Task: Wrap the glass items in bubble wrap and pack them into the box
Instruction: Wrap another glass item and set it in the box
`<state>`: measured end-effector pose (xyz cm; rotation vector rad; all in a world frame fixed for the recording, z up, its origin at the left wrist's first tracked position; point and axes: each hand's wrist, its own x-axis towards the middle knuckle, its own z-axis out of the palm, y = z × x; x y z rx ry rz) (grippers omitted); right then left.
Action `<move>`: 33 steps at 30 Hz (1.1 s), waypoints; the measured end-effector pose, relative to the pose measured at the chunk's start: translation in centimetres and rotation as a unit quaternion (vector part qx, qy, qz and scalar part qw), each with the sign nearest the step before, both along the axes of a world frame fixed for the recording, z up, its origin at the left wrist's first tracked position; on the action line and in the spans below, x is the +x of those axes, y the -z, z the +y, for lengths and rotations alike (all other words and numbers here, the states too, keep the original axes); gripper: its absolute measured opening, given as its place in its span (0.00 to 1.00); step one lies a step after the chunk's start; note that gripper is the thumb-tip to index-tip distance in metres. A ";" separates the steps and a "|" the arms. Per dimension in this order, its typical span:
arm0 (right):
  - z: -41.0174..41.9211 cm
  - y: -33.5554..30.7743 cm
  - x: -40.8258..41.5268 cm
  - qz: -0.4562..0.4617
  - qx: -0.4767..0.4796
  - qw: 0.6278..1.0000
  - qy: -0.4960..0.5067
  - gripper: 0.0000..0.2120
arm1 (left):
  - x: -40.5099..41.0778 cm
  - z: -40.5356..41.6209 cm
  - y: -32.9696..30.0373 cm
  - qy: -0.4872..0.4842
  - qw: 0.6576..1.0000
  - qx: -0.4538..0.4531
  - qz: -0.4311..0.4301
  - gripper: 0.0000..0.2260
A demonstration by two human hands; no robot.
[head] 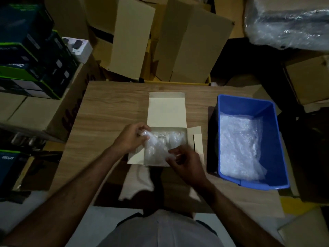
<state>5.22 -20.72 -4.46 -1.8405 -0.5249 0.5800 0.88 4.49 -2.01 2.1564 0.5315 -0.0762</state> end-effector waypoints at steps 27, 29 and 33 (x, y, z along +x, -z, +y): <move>3.0 2.8 1.2 -0.248 -0.229 0.941 -0.016 0.20 | 0.3 -0.8 3.5 0.250 0.881 0.386 0.112 0.37; 3.2 3.1 2.2 -0.280 -0.292 0.911 -0.082 0.32 | 0.5 -1.3 3.7 0.248 0.866 0.418 0.120 0.37; 3.8 3.3 3.8 -0.262 -0.358 0.880 -0.167 0.41 | 1.0 -2.4 3.9 0.242 0.847 0.452 0.140 0.34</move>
